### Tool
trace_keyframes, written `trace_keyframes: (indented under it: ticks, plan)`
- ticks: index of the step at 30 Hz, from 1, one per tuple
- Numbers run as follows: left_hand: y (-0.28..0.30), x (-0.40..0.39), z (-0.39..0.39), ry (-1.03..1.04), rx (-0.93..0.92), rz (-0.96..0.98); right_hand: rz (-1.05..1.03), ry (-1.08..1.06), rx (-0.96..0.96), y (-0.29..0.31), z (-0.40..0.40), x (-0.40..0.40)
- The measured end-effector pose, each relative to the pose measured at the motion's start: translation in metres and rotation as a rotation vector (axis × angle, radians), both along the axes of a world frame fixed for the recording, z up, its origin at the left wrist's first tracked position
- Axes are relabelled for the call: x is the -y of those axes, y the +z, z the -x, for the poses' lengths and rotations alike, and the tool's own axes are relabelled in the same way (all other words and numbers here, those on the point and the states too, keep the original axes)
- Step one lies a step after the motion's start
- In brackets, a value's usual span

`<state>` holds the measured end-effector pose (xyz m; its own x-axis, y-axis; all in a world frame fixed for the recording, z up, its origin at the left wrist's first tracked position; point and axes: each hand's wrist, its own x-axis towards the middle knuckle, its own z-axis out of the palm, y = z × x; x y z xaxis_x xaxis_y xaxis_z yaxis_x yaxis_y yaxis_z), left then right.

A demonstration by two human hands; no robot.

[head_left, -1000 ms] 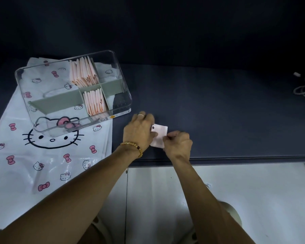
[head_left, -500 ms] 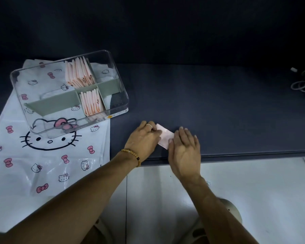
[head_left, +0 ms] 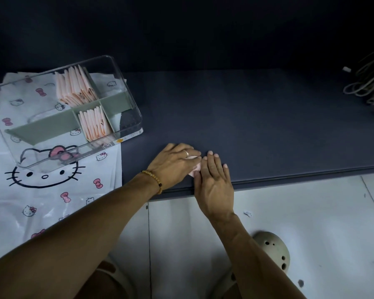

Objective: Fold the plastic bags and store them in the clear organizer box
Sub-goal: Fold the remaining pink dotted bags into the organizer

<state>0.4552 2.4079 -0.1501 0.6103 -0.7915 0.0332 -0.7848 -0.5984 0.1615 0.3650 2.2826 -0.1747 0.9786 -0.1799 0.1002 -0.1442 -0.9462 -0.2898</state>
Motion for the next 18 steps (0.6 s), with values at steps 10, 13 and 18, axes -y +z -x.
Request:
trace_keyframes:
  ticks: [10,13,18]
  plan:
    - [-0.011,-0.041,-0.017,0.135,-0.052,0.037,0.021,-0.002,0.072,-0.002,-0.001,-0.001]
    - [-0.012,-0.039,-0.019,0.362,-0.096,0.157,0.019,0.0,0.076,-0.004,-0.002,-0.001]
    - [-0.003,-0.02,-0.016,0.289,-0.151,0.133,0.004,-0.005,0.078,-0.004,-0.001,-0.001]
